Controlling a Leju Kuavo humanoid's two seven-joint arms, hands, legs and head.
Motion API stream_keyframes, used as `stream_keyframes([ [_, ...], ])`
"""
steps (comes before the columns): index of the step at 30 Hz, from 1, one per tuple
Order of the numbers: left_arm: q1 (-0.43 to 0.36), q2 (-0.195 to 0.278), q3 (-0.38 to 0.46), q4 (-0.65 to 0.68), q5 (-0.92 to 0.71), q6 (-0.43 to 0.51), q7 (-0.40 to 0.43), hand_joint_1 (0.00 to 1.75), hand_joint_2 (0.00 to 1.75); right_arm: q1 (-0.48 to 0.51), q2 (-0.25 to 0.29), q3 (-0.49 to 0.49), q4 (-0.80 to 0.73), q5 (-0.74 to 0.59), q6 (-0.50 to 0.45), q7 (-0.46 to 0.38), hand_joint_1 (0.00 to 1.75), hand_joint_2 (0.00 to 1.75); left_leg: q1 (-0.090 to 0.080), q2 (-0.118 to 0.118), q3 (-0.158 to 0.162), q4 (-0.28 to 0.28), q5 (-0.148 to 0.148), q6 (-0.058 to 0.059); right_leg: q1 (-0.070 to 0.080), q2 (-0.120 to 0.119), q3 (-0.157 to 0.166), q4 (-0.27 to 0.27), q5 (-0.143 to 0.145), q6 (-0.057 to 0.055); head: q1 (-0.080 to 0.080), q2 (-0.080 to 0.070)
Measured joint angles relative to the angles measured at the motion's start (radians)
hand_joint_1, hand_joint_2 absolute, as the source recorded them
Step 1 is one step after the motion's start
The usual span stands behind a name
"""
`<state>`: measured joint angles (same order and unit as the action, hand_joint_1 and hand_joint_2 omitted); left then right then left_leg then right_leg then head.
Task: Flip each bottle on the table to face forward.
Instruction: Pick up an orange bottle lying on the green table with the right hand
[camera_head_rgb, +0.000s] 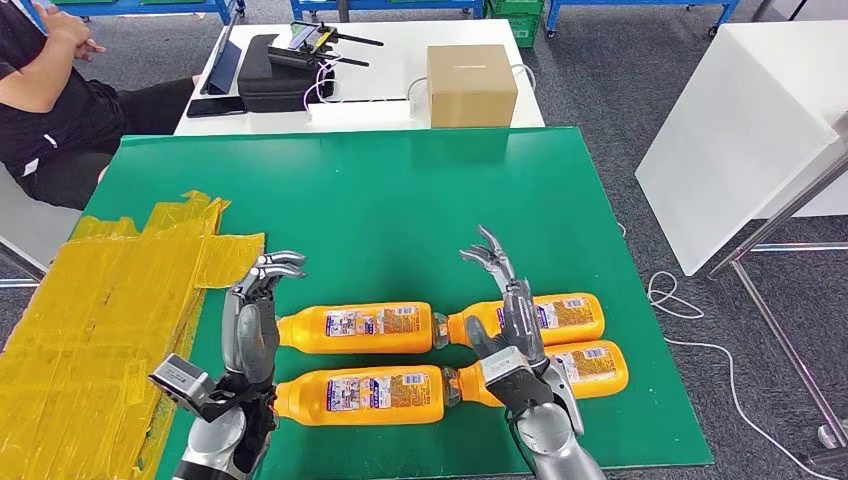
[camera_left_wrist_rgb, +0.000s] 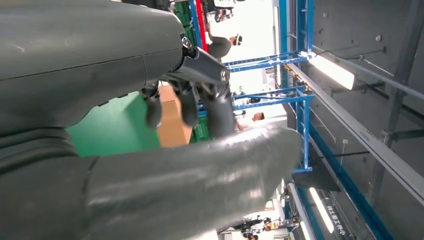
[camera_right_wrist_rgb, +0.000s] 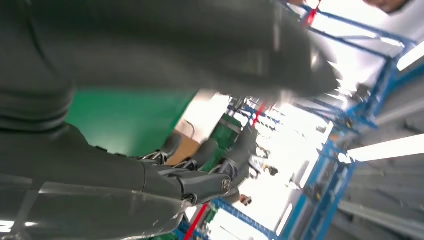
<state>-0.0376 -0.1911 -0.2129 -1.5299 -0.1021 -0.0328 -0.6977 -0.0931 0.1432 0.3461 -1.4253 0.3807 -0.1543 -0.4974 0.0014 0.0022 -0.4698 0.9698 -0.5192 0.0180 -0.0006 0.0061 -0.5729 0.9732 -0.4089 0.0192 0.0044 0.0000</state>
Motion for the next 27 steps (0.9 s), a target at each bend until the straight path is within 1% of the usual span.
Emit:
stream_keyframes([
  [4,-0.002,0.0,0.003,0.008,0.0,0.0,0.0,0.0,0.0,-0.014,-0.002,0.013,0.018,0.015,0.017,0.019,0.0,1.75,0.0,0.0,0.0,0.0,0.0,0.0,0.0,0.0,0.0,0.0,0.0,0.0,0.0,0.0],
  [6,-0.003,0.0,0.006,0.012,0.0,0.001,0.0,0.0,0.0,-0.021,-0.004,0.023,0.028,0.029,0.041,0.037,0.0,1.75,0.0,0.0,0.0,0.0,0.0,0.0,0.0,0.0,0.0,0.0,0.0,0.0,0.0,0.0],
  [8,-0.008,0.0,0.009,0.016,0.0,0.003,0.0,0.0,0.0,-0.037,-0.008,0.053,0.051,0.055,0.081,0.061,0.0,1.75,0.0,0.0,0.0,0.0,0.0,0.0,0.0,0.0,0.0,0.0,0.0,0.0,0.0,0.0],
  [11,-0.016,0.0,0.015,0.025,0.0,0.007,0.0,0.0,0.0,-0.058,-0.015,0.124,0.085,0.091,0.131,0.09,0.0,1.75,0.0,0.0,0.0,0.0,0.0,0.0,0.0,0.0,-0.001,0.0,0.0,0.0,0.0,0.0],
  [16,-0.017,0.0,0.029,0.03,0.001,0.012,0.0,0.0,0.0,-0.071,-0.026,0.201,0.107,0.104,0.149,0.111,0.0,1.75,0.0,0.0,0.0,0.0,0.0,0.0,0.0,0.0,0.0,0.0,0.0,0.0,0.0,0.0],
  [21,-0.016,0.0,0.048,0.031,0.006,0.015,0.0,0.0,0.0,-0.072,-0.059,0.276,0.106,0.109,0.174,0.139,0.0,1.75,0.0,0.0,0.0,0.0,0.0,0.0,0.0,0.0,0.0,0.0,0.0,0.0,0.0,0.0],
  [27,-0.016,0.0,0.06,0.031,0.008,0.015,0.0,0.0,0.0,-0.071,-0.091,0.324,0.097,0.11,0.181,0.147,0.0,1.75,0.0,0.0,0.0,0.0,0.0,0.0,0.0,0.0,-0.001,0.0,0.0,0.0,0.0,0.0],
])
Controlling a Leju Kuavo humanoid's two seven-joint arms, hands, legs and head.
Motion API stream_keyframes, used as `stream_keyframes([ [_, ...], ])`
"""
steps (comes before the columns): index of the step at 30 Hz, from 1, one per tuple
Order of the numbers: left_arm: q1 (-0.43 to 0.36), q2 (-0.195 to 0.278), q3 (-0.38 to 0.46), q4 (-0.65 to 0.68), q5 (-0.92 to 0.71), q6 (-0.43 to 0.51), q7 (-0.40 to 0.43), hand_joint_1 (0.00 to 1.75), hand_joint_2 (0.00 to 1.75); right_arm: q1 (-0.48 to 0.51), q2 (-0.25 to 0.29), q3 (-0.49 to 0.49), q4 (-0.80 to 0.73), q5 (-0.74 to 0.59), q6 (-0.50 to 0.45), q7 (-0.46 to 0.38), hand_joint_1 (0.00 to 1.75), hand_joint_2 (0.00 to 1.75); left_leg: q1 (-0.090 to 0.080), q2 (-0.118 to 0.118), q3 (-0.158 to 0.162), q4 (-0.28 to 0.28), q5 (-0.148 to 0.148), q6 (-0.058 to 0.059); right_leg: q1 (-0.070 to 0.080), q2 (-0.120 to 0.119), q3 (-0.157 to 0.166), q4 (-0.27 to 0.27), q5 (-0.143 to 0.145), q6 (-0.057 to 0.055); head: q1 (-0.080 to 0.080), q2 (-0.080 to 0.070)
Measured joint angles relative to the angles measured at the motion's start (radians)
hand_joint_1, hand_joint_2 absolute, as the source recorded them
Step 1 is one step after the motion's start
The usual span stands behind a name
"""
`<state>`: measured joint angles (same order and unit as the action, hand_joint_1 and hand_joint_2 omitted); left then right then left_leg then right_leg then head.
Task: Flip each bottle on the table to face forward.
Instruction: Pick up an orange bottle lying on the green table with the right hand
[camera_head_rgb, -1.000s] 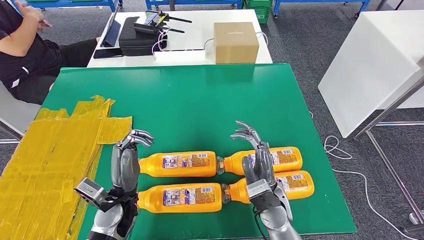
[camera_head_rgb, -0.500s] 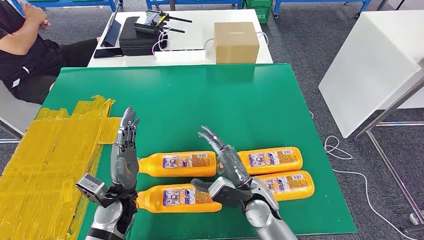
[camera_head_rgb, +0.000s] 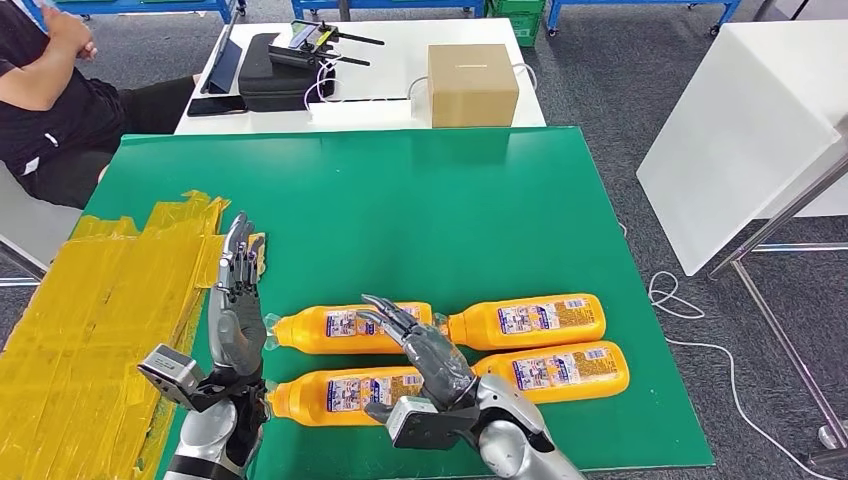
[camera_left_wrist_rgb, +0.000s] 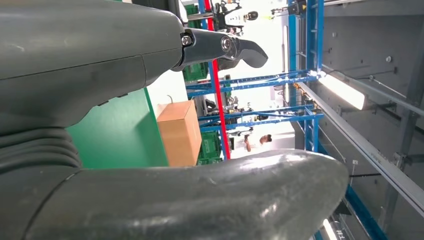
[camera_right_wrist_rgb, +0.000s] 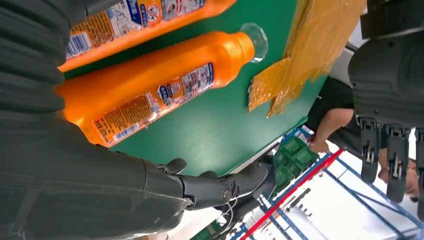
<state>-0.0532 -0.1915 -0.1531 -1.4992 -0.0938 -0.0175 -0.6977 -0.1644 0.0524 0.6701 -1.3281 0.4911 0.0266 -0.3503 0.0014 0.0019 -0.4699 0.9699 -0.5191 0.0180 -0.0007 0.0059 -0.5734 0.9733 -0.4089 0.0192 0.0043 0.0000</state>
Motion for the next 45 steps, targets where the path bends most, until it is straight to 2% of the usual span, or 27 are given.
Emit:
stream_keyframes([
  [4,0.001,0.0,0.009,0.0,0.001,0.005,0.0,0.0,0.0,0.0,-0.019,0.025,-0.008,0.032,-0.001,0.024,0.0,1.75,0.0,0.0,0.0,0.0,0.0,0.0,0.0,0.0,0.0,0.0,0.0,0.0,0.0,0.0],
  [10,0.011,0.0,0.029,0.0,0.004,0.005,0.0,0.0,0.0,-0.005,-0.063,0.076,-0.012,0.105,-0.003,0.111,0.0,1.75,0.0,0.0,-0.001,0.0,0.0,0.0,0.0,0.0,0.0,0.0,0.0,0.0,0.0,0.0],
  [16,0.014,0.0,0.041,0.0,0.007,-0.011,0.0,0.0,0.0,-0.063,-0.093,0.126,0.048,0.11,0.063,0.17,0.0,1.75,0.0,0.0,0.0,0.0,0.0,0.0,0.0,0.0,0.0,0.0,0.0,0.0,0.0,0.0],
  [31,0.006,-0.005,0.052,0.017,0.013,-0.025,0.0,0.0,0.0,-0.184,-0.105,0.224,0.192,0.077,0.15,0.204,0.0,1.75,0.0,0.0,0.001,0.0,0.0,0.0,0.0,0.0,0.0,0.0,0.0,0.0,0.0,0.0],
  [45,-0.017,-0.011,0.053,0.049,0.018,-0.035,0.0,0.0,0.0,-0.24,-0.137,0.31,0.218,-0.004,0.229,0.215,0.0,1.75,0.0,0.0,0.001,0.0,0.0,0.0,0.0,0.0,0.0,0.0,0.0,0.0,0.0,0.0],
])
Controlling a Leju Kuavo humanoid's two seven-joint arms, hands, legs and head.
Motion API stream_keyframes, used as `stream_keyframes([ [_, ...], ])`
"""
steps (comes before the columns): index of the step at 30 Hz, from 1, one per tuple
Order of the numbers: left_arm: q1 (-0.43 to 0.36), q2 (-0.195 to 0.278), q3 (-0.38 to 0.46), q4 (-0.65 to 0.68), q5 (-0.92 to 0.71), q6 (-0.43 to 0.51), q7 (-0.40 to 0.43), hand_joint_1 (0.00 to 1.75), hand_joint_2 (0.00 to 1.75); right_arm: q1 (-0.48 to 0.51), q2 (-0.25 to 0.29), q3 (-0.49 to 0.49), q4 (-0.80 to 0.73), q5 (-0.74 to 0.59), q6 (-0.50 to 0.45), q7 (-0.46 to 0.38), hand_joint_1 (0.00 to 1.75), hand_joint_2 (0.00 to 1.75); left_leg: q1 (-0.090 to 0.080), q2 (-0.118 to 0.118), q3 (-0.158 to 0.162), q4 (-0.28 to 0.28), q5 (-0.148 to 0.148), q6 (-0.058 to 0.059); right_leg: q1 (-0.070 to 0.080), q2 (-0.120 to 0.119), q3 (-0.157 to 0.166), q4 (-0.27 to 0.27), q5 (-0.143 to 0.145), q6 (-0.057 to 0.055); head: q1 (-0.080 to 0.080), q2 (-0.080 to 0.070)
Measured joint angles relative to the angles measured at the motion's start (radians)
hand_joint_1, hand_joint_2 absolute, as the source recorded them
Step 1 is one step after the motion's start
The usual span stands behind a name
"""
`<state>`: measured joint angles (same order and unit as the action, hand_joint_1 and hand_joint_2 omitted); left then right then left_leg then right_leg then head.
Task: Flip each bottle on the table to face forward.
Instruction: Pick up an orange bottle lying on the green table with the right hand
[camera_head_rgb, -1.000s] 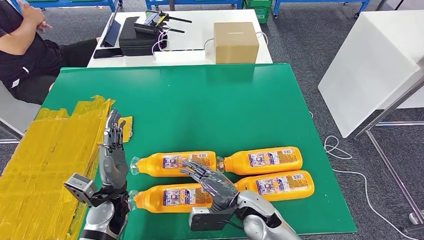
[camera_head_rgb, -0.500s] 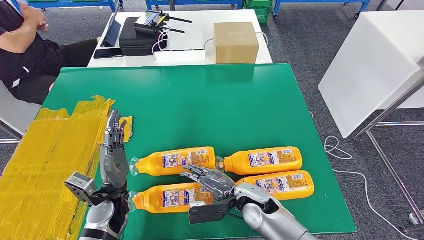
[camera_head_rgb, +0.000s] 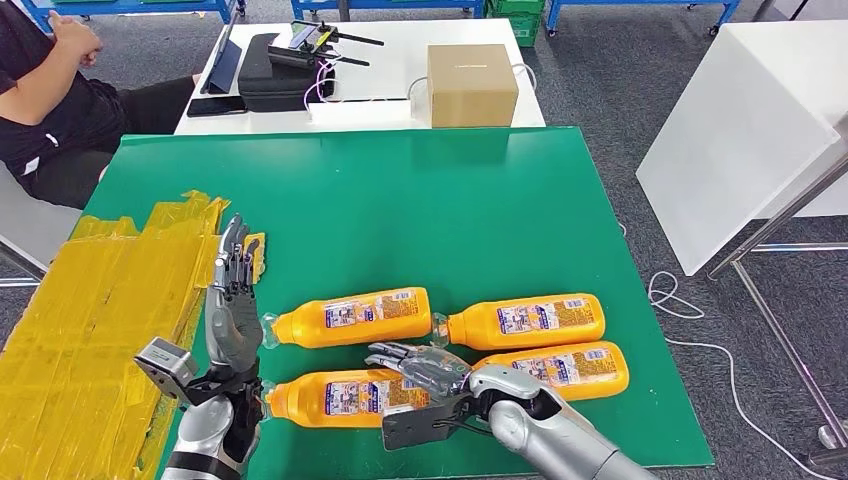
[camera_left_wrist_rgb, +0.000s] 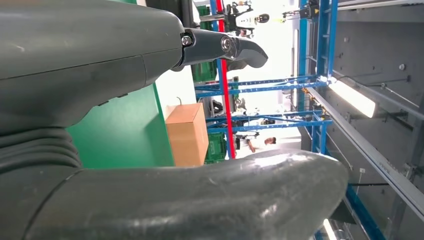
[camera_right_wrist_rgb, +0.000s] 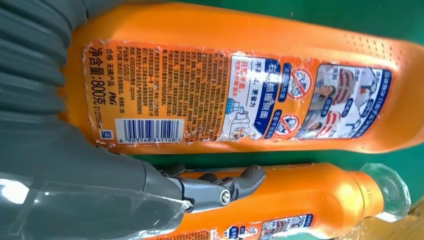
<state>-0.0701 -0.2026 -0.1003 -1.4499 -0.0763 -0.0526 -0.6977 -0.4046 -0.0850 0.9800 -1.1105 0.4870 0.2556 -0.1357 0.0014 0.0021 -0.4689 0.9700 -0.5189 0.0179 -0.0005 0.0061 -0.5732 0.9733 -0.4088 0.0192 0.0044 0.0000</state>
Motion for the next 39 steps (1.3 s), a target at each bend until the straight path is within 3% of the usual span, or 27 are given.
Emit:
stream_keyframes([
  [3,-0.007,-0.001,0.0,0.007,0.002,0.0,0.0,0.0,0.0,-0.014,-0.008,0.026,0.0,-0.011,0.009,0.011,0.0,1.75,0.0,0.0,0.0,0.0,0.0,0.0,0.0,0.0,0.0,0.0,0.0,0.0,0.0,0.0],
  [4,-0.008,-0.001,0.0,0.009,0.002,0.0,0.0,0.0,0.0,-0.017,-0.011,0.033,0.0,-0.013,0.011,0.013,0.09,1.75,0.0,0.0,0.0,0.0,0.0,0.0,0.0,0.0,0.0,0.0,0.0,0.0,0.0,0.0],
  [7,-0.01,-0.002,0.0,0.015,0.009,-0.002,0.0,0.0,0.0,-0.032,-0.017,0.055,0.003,-0.027,0.027,0.023,1.37,1.75,0.0,0.0,0.0,0.0,0.0,0.0,0.0,0.0,0.0,0.0,0.0,0.0,0.0,0.0],
  [8,-0.01,-0.002,0.001,0.016,0.016,-0.006,0.0,0.0,0.0,-0.04,-0.016,0.063,0.005,-0.037,0.037,0.028,1.72,1.75,0.0,0.0,-0.001,0.0,0.0,0.0,0.0,0.0,0.0,0.0,0.0,0.0,0.0,0.0],
  [16,0.014,0.024,0.066,-0.003,0.059,-0.091,0.0,0.0,0.0,-0.126,0.096,0.14,0.105,-0.128,0.073,0.077,1.75,1.75,0.001,0.002,0.001,0.0,0.001,-0.001,0.003,0.002,0.0,0.001,0.0,0.0,0.0,0.0],
  [21,0.019,0.026,0.087,-0.004,0.036,-0.097,0.0,0.0,0.0,-0.128,0.104,0.16,0.134,-0.158,0.014,0.076,1.75,1.75,0.001,0.0,0.0,0.0,0.001,-0.002,0.002,0.0,0.0,0.001,0.0,0.0,0.0,0.0],
  [25,0.018,0.015,0.087,-0.003,0.02,-0.072,0.0,0.0,0.0,-0.111,0.073,0.163,0.126,-0.166,-0.047,0.067,1.75,1.75,-0.001,0.0,0.001,0.0,0.001,-0.002,0.001,0.0,0.0,0.0,0.0,0.0,0.0,0.0],
  [32,0.008,-0.028,0.065,0.008,0.061,0.06,0.0,0.0,0.0,0.073,-0.076,0.064,-0.076,-0.125,-0.223,0.021,1.75,1.75,-0.002,-0.003,0.001,0.0,-0.001,0.0,-0.001,-0.004,0.002,-0.002,0.0,0.0,0.0,0.0],
  [39,0.002,-0.057,0.092,0.004,0.134,0.087,0.0,0.0,0.0,0.22,-0.089,-0.036,-0.204,-0.103,-0.273,-0.021,1.75,1.75,-0.001,-0.002,-0.001,0.0,-0.001,0.001,0.0,-0.004,0.002,-0.002,0.0,0.0,0.0,0.0],
])
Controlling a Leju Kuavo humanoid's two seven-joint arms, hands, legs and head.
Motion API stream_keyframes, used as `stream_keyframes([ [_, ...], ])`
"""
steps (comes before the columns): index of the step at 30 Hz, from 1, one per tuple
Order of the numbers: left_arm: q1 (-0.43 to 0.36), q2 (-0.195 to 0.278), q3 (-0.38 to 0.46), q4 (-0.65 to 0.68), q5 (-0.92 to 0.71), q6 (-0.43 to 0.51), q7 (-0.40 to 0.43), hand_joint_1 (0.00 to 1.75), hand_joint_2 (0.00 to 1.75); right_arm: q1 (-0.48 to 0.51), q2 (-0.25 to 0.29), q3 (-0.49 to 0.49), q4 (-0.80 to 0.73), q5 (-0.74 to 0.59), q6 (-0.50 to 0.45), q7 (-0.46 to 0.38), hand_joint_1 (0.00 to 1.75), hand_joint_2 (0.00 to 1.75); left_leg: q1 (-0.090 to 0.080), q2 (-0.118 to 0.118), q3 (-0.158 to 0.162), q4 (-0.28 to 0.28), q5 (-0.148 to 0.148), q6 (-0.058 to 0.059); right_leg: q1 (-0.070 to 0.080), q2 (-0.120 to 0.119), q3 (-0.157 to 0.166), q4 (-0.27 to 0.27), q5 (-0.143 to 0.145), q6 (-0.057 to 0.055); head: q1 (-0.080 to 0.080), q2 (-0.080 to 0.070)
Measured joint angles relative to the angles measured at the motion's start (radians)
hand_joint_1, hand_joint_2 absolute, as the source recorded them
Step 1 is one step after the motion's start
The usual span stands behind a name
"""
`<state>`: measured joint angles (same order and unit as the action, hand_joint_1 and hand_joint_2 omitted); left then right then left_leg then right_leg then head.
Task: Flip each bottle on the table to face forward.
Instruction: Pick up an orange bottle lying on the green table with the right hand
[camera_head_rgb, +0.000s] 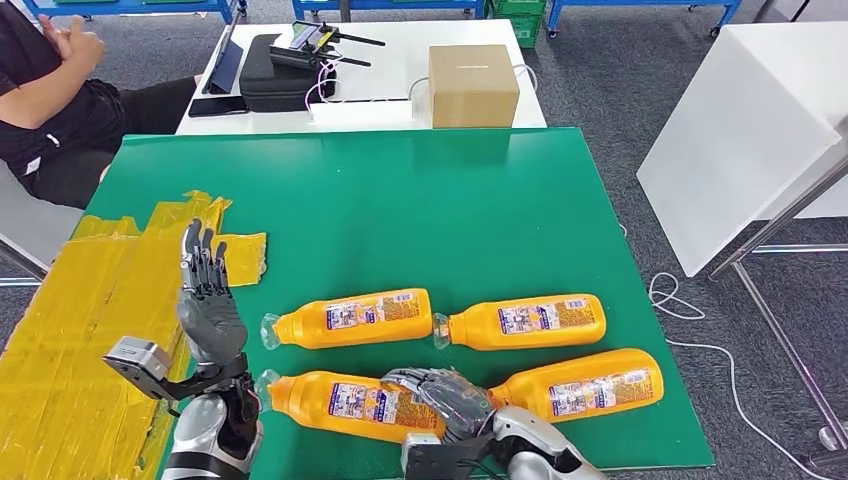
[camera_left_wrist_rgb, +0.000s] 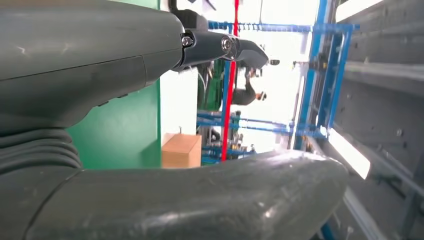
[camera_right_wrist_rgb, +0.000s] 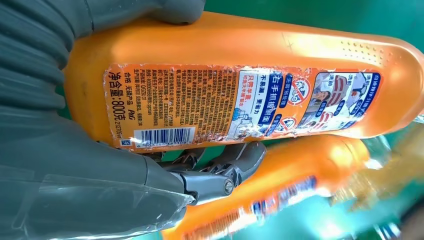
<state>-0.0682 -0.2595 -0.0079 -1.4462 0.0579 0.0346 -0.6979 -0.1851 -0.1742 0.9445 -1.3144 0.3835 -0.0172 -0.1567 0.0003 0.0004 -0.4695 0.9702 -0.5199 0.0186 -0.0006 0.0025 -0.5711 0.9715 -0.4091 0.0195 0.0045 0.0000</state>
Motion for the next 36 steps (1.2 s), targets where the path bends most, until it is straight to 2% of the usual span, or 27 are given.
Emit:
stream_keyframes([
  [2,0.0,-0.015,0.031,-0.01,0.014,0.019,0.0,0.0,0.0,0.05,0.011,-0.038,-0.047,0.009,-0.023,-0.025,1.75,1.75,0.001,0.0,0.0,0.0,0.0,0.0,0.001,0.0,0.0,0.0,0.0,0.0,0.0,0.0],
  [6,0.001,-0.036,0.075,-0.03,0.027,0.043,0.0,0.0,1.75,0.111,0.029,-0.094,-0.112,0.019,-0.046,-0.048,1.75,1.75,0.002,0.0,0.0,0.0,0.0,-0.001,0.002,0.0,-0.001,0.0,0.0,0.0,0.0,0.0],
  [13,0.003,-0.053,0.1,-0.028,0.075,0.051,0.0,0.0,1.75,0.154,0.059,-0.161,-0.168,0.019,-0.069,-0.087,1.75,1.75,0.002,0.0,-0.001,0.0,0.0,-0.001,0.002,0.0,-0.001,0.0,0.0,0.0,0.0,0.0],
  [21,0.018,-0.053,0.098,-0.012,0.195,-0.02,0.037,0.0,1.75,0.174,0.106,-0.237,-0.187,0.02,-0.082,-0.112,1.75,1.75,0.002,0.0,0.0,0.0,0.0,-0.001,0.001,0.0,-0.001,0.0,0.0,0.0,0.0,0.0],
  [36,0.023,-0.053,0.094,-0.006,0.199,-0.025,0.04,0.0,1.75,0.184,0.123,-0.266,-0.187,0.02,-0.082,-0.115,1.75,1.75,0.002,0.0,0.0,0.0,0.0,-0.001,0.001,0.0,-0.001,0.0,0.0,0.0,0.0,0.0],
])
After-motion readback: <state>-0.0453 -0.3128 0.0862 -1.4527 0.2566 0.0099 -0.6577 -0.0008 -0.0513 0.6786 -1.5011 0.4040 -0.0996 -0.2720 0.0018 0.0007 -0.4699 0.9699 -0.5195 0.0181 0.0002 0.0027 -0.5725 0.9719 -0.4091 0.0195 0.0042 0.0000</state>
